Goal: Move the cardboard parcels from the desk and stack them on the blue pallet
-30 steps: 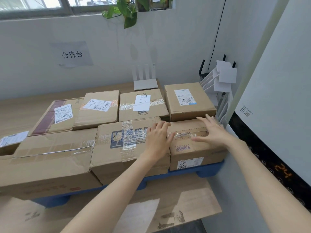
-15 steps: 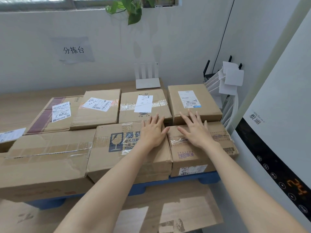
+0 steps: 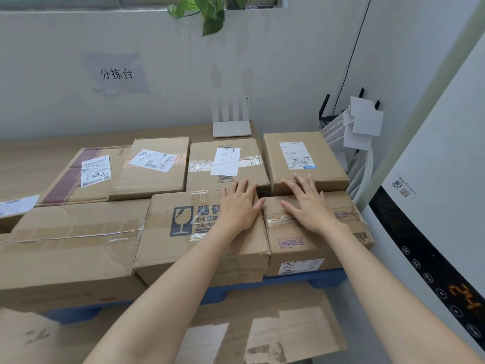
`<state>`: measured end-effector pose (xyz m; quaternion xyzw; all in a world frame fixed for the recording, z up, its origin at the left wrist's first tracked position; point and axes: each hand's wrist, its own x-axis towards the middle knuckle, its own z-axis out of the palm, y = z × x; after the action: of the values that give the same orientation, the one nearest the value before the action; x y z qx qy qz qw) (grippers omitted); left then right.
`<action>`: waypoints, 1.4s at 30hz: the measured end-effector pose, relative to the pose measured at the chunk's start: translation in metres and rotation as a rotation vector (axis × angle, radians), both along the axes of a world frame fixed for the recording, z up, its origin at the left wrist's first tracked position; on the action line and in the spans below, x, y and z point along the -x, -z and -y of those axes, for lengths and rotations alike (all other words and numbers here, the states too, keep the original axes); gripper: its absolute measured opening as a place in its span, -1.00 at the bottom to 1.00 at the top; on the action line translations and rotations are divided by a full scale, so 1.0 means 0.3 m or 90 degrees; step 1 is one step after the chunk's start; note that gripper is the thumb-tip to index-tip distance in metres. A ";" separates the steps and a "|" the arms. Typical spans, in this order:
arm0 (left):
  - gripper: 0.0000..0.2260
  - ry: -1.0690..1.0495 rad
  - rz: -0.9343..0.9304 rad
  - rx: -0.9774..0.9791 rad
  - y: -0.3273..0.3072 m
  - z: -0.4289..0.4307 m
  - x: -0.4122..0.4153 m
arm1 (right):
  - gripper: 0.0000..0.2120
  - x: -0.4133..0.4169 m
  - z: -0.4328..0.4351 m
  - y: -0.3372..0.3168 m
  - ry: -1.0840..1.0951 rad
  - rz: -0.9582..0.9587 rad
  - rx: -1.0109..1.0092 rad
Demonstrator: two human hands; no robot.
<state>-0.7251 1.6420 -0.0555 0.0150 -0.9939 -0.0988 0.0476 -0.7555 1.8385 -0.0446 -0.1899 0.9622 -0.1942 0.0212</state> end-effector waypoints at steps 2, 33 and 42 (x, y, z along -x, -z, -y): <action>-0.49 -0.003 -0.011 -0.001 0.002 -0.002 -0.001 | -0.40 -0.018 0.000 -0.003 0.000 -0.017 -0.014; -0.57 -0.056 -0.040 -0.026 0.015 -0.030 -0.005 | -0.42 -0.160 -0.015 0.046 -0.130 0.011 -0.041; -0.48 -0.009 0.040 -0.135 -0.080 0.056 -0.039 | -0.38 -0.145 0.017 -0.014 -0.093 0.065 -0.032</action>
<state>-0.7134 1.6252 -0.0315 0.0304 -0.9788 -0.2022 0.0149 -0.7121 1.8333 -0.0404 -0.2488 0.9480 -0.1775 0.0890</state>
